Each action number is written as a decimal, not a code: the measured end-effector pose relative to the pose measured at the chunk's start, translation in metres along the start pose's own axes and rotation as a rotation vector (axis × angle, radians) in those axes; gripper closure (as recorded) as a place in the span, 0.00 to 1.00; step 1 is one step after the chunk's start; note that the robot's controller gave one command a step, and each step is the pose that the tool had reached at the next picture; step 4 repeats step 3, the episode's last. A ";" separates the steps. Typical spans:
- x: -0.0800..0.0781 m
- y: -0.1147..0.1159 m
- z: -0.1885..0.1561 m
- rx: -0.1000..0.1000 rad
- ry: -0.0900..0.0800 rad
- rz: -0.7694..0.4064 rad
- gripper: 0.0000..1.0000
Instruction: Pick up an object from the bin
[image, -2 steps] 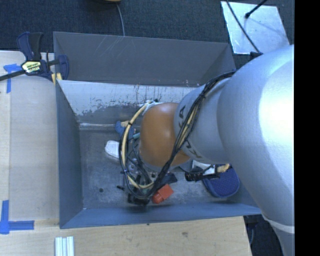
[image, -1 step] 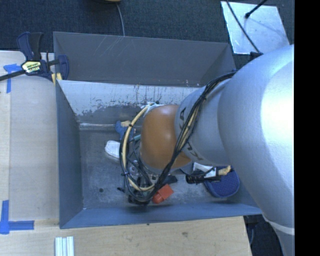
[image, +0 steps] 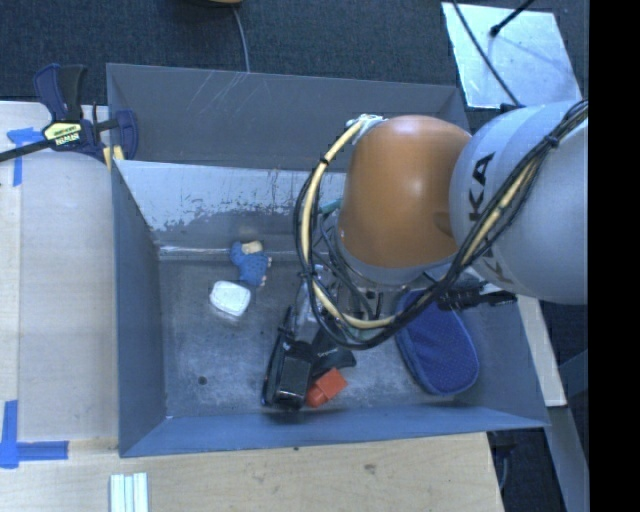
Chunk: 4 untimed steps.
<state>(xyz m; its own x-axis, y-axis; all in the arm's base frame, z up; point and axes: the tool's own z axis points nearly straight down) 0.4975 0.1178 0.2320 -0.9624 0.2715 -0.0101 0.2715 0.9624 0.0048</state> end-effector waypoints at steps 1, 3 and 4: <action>0.019 0.017 0.067 0.008 0.013 0.105 1.00; -0.008 0.065 0.020 -0.001 0.001 0.195 1.00; -0.008 0.065 0.020 -0.001 0.001 0.195 1.00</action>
Offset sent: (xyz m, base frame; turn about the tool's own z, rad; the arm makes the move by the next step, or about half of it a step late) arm -0.0117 0.0213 -0.0645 0.1068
